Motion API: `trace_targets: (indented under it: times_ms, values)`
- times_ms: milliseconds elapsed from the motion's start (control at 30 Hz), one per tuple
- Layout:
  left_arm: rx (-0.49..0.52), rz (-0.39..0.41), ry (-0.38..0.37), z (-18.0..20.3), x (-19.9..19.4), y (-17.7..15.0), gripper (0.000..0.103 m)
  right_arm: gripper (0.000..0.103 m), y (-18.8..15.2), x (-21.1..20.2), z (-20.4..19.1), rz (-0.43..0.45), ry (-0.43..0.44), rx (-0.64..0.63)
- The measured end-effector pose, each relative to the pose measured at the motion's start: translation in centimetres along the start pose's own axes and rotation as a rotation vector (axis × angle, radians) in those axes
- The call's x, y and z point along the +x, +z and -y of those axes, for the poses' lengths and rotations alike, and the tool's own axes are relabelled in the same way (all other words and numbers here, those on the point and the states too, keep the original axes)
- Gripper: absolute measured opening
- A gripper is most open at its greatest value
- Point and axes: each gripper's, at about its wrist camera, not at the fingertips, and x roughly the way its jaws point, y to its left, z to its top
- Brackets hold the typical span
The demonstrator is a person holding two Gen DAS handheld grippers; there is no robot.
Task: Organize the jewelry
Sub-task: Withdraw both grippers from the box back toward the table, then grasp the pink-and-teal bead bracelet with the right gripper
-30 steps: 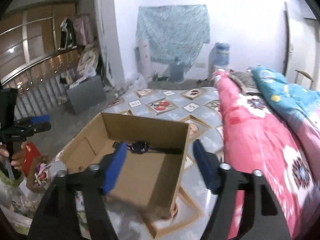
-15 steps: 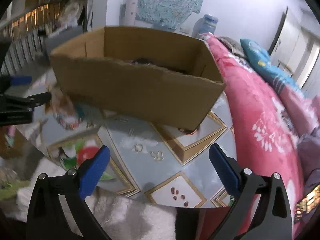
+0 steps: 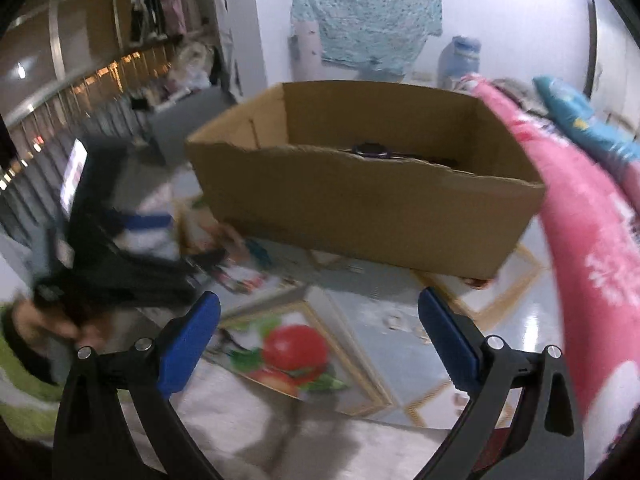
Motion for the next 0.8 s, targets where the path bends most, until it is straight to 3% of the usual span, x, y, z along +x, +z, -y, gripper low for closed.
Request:
trace_targets:
  times_ms: [100, 267, 333, 433, 800]
  values:
    - [-0.002, -0.021, -0.027, -0.3, 0.8, -0.6, 0.091, 0.092, 0.7, 0.8, 0.1, -0.014, 0.106, 0.062]
    - [-0.053, -0.029, -0.078, -1.2, 1.0, -1.4, 0.095, 0.061, 1.3, 4.1, -0.5, -0.117, 0.268, 0.169]
    - [-0.019, -0.034, -0.068, -1.0, 1.1, -1.6, 0.095, 0.052, 1.3, 5.8, -0.6, -0.172, 0.309, 0.216]
    - [0.071, -0.047, -0.011, -0.1, 1.6, -1.8, 0.096, 0.04, 1.3, 7.9, -0.6, -0.233, 0.317, 0.252]
    - [0.064, -0.047, -0.03, -0.2, 1.3, -2.0, 0.096, 0.024, 1.8, 12.8, -2.3, -0.341, 0.197, 0.222]
